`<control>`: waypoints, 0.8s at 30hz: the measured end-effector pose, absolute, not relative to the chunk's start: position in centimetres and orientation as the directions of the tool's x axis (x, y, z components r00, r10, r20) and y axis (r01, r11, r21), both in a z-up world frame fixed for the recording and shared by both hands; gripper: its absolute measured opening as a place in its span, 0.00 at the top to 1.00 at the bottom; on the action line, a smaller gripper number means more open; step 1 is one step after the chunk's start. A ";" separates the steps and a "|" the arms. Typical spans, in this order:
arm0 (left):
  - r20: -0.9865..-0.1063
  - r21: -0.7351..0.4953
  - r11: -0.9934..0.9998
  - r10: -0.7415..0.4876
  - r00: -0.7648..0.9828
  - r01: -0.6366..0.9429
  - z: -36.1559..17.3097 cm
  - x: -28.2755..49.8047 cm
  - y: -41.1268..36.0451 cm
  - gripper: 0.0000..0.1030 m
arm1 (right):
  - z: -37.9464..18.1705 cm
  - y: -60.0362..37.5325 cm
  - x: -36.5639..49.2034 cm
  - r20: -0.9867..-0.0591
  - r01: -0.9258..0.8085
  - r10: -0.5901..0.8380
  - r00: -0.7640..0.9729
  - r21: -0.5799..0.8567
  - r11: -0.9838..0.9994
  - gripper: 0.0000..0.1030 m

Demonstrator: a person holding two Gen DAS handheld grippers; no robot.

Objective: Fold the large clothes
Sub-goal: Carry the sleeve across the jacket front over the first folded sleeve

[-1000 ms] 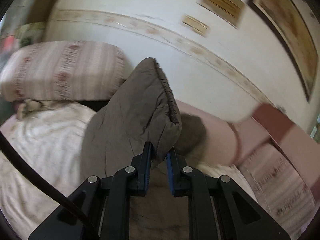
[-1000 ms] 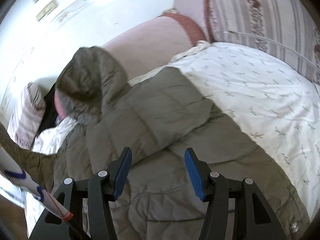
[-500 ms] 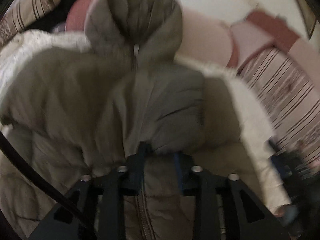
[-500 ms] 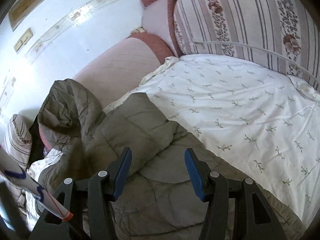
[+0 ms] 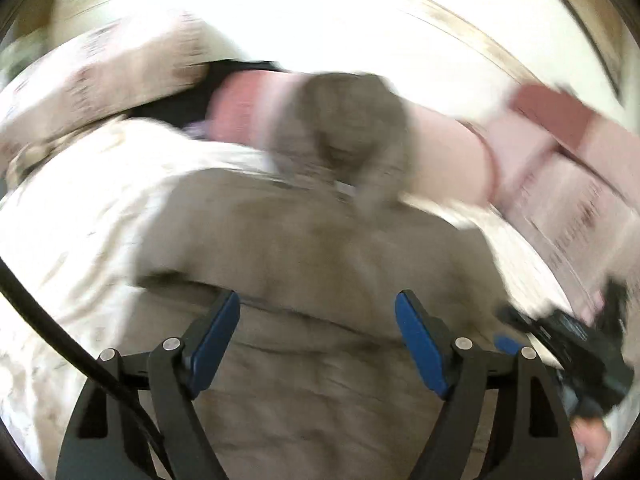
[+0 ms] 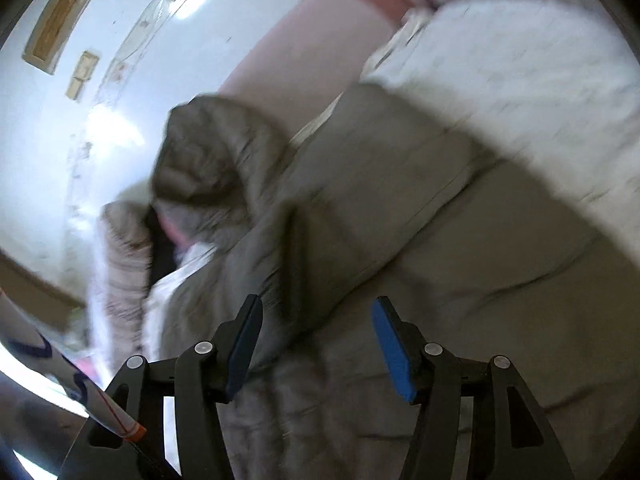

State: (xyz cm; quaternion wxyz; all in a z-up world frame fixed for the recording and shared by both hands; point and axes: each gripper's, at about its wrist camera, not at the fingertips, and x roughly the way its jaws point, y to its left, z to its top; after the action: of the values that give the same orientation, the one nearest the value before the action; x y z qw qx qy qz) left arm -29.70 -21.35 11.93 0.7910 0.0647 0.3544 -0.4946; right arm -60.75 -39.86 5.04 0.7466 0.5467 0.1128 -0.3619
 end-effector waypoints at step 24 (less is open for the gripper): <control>-0.776 -0.246 0.731 -0.542 0.322 0.637 5.2 -18.1 -22.6 0.23 | 7.2 -42.6 -59.8 -0.717 0.913 -0.581 0.385 0.389 0.124 0.82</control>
State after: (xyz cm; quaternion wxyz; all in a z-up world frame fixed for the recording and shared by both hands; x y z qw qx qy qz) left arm -18.13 -22.62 5.23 0.8114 0.0521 0.4549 -0.3632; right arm -59.83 -42.58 7.23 0.7222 0.4132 0.2009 -0.5169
